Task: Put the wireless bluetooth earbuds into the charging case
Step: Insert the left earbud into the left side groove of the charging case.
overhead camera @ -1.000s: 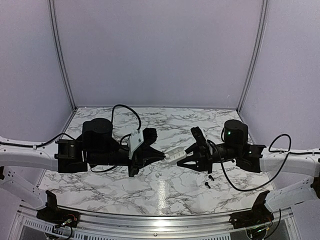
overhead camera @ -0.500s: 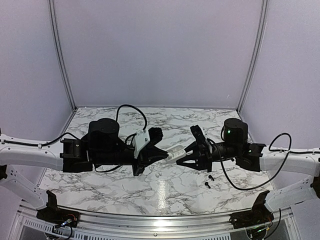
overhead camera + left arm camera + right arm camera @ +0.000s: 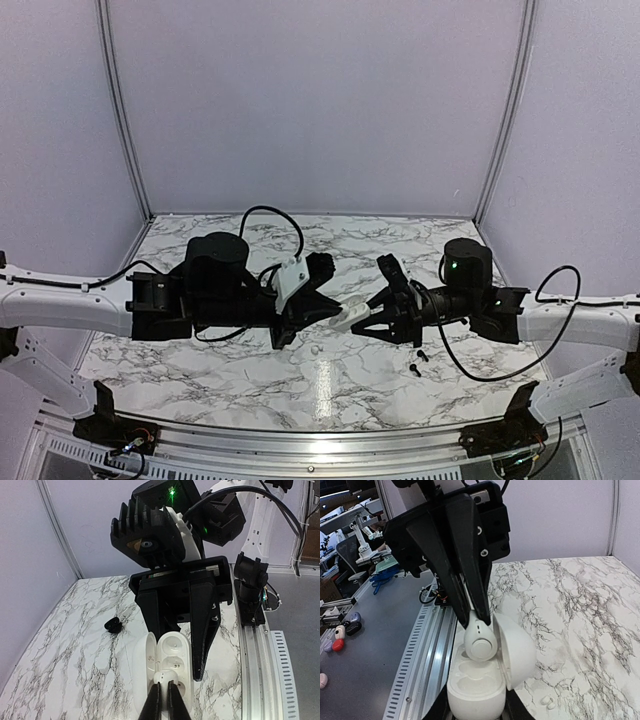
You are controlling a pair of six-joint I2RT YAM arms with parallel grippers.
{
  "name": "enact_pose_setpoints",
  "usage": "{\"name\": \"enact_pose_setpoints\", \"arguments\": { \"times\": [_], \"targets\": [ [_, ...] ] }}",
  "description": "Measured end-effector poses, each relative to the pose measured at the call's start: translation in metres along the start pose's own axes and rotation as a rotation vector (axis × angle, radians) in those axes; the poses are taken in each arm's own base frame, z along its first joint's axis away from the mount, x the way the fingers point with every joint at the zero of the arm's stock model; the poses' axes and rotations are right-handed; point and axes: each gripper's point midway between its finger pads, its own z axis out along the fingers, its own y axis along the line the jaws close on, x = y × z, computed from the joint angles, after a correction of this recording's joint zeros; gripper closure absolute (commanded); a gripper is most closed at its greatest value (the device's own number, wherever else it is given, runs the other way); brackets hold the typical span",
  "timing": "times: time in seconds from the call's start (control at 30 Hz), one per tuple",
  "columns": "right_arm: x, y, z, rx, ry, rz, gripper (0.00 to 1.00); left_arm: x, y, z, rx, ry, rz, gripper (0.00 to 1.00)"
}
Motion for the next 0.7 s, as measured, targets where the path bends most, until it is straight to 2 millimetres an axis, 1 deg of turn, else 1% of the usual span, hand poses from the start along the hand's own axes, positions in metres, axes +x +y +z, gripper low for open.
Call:
{"name": "enact_pose_setpoints", "arguments": {
  "times": [0.27, 0.43, 0.7],
  "targets": [
    [-0.0007, -0.0001, -0.0004, 0.003, -0.001, -0.001, 1.00, 0.0014, -0.0006, -0.0020, 0.002, 0.006, 0.000, 1.00],
    [-0.0038, 0.0002, -0.0013, 0.007, -0.010, -0.007, 1.00, 0.0066, -0.0022, -0.0039, 0.005, 0.015, -0.008, 1.00],
    [-0.0048, 0.0003, -0.0015, 0.007, -0.013, 0.004, 1.00, 0.0063, -0.0025, -0.0043, 0.006, 0.013, -0.009, 1.00]
  ]
}}
